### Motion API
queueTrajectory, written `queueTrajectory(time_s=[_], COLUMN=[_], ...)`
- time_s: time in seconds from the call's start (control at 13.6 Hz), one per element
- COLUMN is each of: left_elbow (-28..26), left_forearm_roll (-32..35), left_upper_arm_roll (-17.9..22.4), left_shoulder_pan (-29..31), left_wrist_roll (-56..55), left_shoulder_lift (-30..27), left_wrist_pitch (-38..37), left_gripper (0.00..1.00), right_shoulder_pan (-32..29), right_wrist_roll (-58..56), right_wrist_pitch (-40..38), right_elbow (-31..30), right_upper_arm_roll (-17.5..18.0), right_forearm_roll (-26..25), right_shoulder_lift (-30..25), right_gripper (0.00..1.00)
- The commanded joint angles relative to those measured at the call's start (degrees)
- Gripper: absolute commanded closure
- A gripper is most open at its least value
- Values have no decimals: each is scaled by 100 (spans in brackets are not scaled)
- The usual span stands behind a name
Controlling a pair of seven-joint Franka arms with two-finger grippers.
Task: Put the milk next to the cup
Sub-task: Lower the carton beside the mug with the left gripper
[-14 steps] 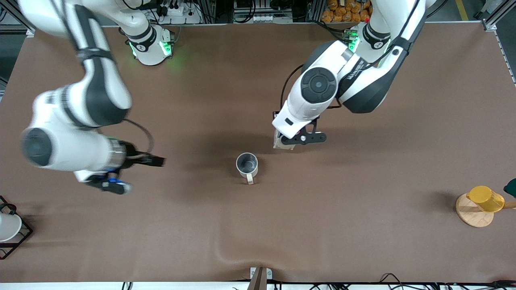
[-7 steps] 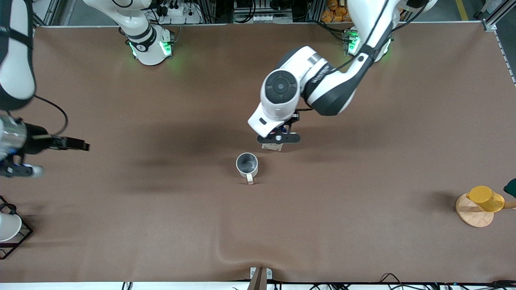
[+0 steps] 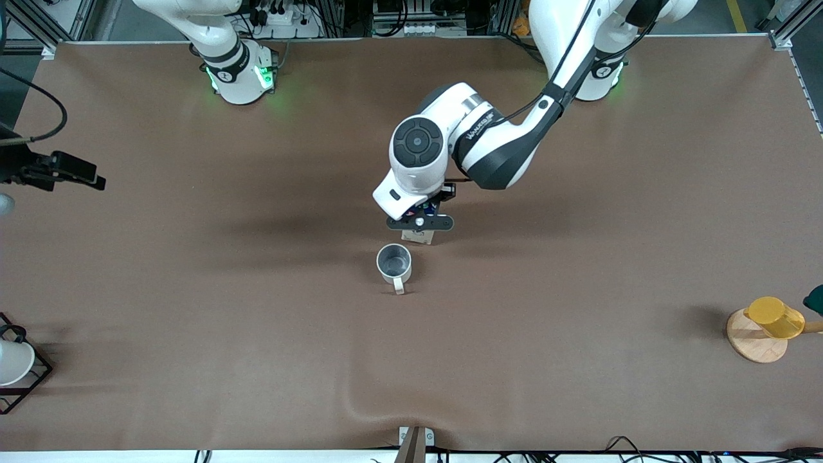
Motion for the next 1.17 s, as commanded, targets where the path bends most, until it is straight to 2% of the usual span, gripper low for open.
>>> queueTrajectory(time_s=[0.0,0.51,0.66,1.1], left_elbow=[172,164,164,102], left_forearm_roll=[45,-52,-280,-281], left_upper_arm_roll=[66,31,58,93], left_shoulder_pan=[-85,-137,-137,-208], left_wrist_roll=[-83,-786,-822,-866], left_shoulder_lift=[71,211,246,369], left_wrist_pitch=[172,550,647,744], left_gripper=[58,58,58,54], right_shoulder_pan=[-89,-89,-89,-89], right_wrist_roll=[-118,-207,-207,-198], right_wrist_pitch=[-63,-205,-205,-205], right_elbow=[-204,-204,-204,-213], right_upper_arm_roll=[54,-35,-35,-26], right_forearm_roll=[-122,-113,-113,-104], right_shoulder_lift=[-224,-250,-250,-250], right_gripper=[0,0,0,0])
